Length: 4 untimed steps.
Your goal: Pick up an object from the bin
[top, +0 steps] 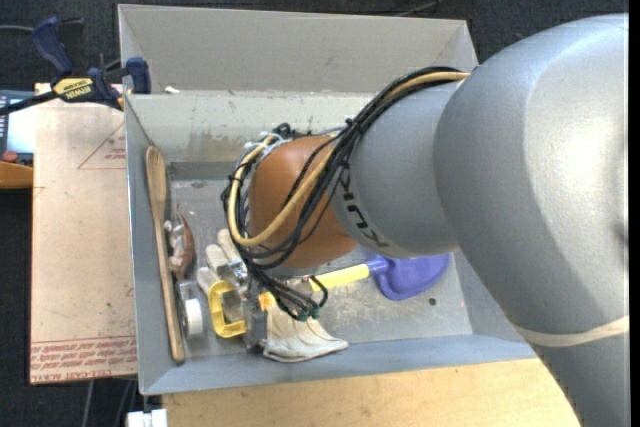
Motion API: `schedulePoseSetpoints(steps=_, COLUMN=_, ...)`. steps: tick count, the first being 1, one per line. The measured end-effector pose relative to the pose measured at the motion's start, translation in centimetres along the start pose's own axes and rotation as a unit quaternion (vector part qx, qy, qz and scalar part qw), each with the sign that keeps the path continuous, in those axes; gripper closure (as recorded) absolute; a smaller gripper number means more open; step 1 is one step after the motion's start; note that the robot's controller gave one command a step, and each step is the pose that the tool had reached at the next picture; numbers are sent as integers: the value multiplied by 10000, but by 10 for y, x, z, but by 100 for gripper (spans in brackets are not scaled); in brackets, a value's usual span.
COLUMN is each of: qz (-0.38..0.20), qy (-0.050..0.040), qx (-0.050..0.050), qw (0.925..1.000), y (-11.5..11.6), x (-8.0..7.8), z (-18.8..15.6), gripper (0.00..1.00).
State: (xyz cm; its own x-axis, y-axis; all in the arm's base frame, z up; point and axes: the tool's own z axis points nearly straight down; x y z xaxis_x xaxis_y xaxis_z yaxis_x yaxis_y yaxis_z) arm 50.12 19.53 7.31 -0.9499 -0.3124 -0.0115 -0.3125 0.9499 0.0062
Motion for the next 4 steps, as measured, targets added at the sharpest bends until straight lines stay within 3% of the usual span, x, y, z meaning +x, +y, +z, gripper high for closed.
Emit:
schedulePoseSetpoints(steps=1, qz=-912, qy=-9, qx=-8, qw=9958, y=-5, x=-15, z=-66, gripper=100)
schedulePoseSetpoints(steps=3, qz=-904, qy=-14, qx=-11, qw=9959, y=-4, x=-17, z=-62, gripper=100)
schedulePoseSetpoints(steps=4, qz=-1875, qy=-22, qx=-16, qw=9823, y=32, x=9, z=-97, gripper=100)
